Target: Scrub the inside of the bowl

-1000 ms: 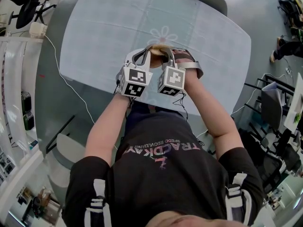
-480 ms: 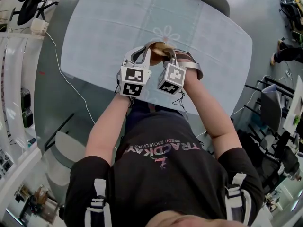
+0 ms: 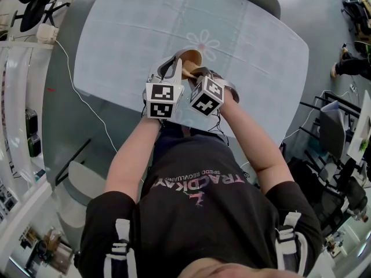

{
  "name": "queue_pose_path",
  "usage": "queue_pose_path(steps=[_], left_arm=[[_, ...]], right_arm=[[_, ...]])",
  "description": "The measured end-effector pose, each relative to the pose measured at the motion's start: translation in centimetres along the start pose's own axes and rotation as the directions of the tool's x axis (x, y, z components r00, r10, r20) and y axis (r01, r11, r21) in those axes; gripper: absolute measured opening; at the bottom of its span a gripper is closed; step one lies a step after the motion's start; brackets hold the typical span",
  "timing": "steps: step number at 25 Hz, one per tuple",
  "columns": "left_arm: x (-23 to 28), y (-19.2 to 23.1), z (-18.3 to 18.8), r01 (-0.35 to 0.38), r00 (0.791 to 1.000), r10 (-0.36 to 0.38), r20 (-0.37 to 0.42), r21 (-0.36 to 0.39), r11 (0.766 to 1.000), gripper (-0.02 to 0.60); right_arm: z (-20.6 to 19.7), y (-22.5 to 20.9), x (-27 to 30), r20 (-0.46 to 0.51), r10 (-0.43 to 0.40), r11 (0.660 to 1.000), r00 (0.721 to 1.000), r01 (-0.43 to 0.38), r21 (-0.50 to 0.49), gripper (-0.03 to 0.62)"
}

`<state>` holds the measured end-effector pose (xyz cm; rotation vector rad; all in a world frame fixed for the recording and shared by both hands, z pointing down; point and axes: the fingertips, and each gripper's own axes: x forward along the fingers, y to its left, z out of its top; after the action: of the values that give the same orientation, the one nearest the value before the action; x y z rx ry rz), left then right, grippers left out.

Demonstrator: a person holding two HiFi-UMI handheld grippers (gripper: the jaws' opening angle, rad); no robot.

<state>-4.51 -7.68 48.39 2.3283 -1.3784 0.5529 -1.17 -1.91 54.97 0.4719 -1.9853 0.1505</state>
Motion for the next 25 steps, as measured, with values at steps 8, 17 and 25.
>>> queue_pose_path(steps=[8,17,25], left_arm=[[-0.2,0.0,0.2,-0.007,1.0,0.007,0.026,0.001,1.0,0.043],[-0.1,-0.7,-0.5,0.008,1.0,-0.009,0.002,0.019,1.0,0.041],[0.0,-1.2,-1.4,0.035,0.999,-0.034,-0.028,0.033,0.999,0.041]], right_arm=[[3.3,1.4,-1.4,0.213,0.148,0.945,0.966,-0.202,0.256,0.032],[0.5,0.3,-0.5,0.104,0.129,0.96,0.986,-0.151,0.234,0.032],[-1.2,-2.9,-0.7,0.014,0.01,0.984,1.0,-0.012,0.175,0.032]])
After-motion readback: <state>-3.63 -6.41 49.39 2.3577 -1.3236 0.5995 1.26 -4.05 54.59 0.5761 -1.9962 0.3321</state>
